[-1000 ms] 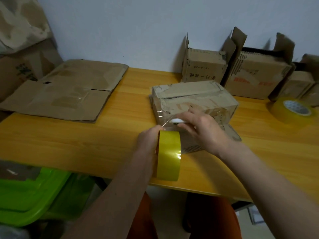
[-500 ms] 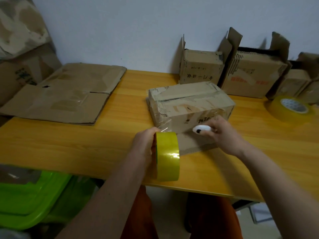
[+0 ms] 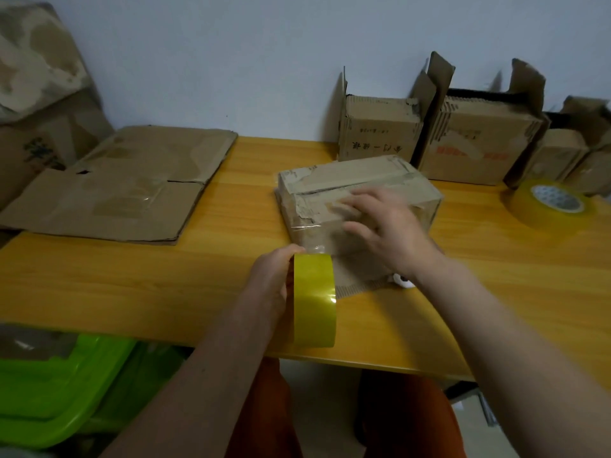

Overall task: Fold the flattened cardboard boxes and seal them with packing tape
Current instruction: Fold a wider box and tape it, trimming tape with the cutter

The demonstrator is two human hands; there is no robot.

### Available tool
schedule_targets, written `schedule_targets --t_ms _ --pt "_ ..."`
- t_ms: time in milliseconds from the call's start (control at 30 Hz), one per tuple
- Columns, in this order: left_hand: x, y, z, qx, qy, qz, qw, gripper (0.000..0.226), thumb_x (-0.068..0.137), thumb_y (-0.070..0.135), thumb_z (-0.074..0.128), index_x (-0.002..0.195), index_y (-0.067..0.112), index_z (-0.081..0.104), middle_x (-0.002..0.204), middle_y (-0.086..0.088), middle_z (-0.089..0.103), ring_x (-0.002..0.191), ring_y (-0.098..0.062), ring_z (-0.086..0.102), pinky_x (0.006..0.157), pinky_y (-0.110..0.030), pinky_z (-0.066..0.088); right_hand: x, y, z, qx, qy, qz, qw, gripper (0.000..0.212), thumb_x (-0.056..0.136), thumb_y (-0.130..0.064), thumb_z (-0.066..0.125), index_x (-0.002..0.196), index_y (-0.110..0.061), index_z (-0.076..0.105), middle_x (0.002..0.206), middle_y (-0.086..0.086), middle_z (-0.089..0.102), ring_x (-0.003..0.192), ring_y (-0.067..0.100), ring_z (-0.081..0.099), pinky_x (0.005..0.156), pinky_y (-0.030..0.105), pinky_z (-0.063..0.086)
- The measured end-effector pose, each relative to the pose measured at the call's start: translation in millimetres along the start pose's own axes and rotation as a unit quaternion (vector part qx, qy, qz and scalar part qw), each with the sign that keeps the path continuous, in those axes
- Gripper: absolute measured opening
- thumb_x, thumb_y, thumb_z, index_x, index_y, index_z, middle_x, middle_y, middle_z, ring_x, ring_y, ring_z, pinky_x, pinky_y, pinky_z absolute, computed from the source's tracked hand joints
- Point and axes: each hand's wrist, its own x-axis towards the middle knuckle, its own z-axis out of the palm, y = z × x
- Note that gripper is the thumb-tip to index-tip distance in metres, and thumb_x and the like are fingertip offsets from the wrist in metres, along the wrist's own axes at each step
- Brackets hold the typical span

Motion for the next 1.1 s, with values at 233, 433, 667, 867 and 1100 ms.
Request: schedule_targets --t_ms 233,433,667,867,1100 --pt "-0.2 2.9 -11.3 0.022 -0.04 -0.012 0.999 0.011 0.082 0.011 0.063 0.071 0.007 0.065 0.065 -0.01 0.061 0.057 -0.023 0.06 0.059 -0.029 0.049 53.9 -2.4 43.6 -0.121 -0.193 -0.022 0.974 0.059 0.095 -0.058 0.032 0.149 -0.043 0.014 0.16 -0.009 0.009 0.148 0.019 0.002 0.118 0.039 -0.003" --pt "-6.3 5.4 -18.1 -0.019 -0.064 0.068 0.995 0.009 0.091 -0.002 0.054 0.084 0.002 0.057 0.066 -0.01 0.069 0.064 -0.02 0.066 0.059 -0.028 0.053 57.1 -0.4 44.4 -0.124 -0.194 -0.024 0.973 0.06 0.095 -0.057 0.037 0.149 -0.044 0.015 0.161 -0.008 0.008 0.147 0.02 0.003 0.118 0.04 0.0" --pt "-20.9 -1.2 -27.8 0.027 -0.076 0.185 0.979 0.012 0.086 0.016 0.063 0.074 0.018 0.062 0.086 -0.011 0.071 0.083 -0.024 0.062 0.08 -0.039 0.047 -0.6 -49.7 33.4 0.331 0.036 0.095 0.938 0.018 0.088 -0.02 0.066 0.103 -0.01 0.068 0.102 0.002 0.068 0.093 0.005 0.061 0.081 0.017 0.047" --pt "-43.9 1.0 -27.5 0.189 0.007 0.358 0.914 0.004 0.084 0.016 0.072 0.082 0.012 0.072 0.083 -0.003 0.07 0.073 -0.003 0.063 0.067 -0.016 0.047 -19.8 -64.5 35.4 0.567 -0.029 0.301 0.766 0.021 0.086 -0.019 0.068 0.068 -0.012 0.059 0.061 0.004 0.054 0.055 0.013 0.049 0.055 0.026 0.043" --pt "-58.7 3.7 -29.4 0.174 0.007 0.354 0.919 0.008 0.082 0.011 0.074 0.078 0.019 0.073 0.073 0.007 0.073 0.07 -0.002 0.067 0.065 -0.014 0.05 -25.8 -76.1 25.9 0.547 0.001 0.261 0.796 0.014 0.084 -0.015 0.069 0.074 -0.01 0.063 0.066 0.0 0.062 0.065 0.01 0.057 0.07 0.027 0.048"
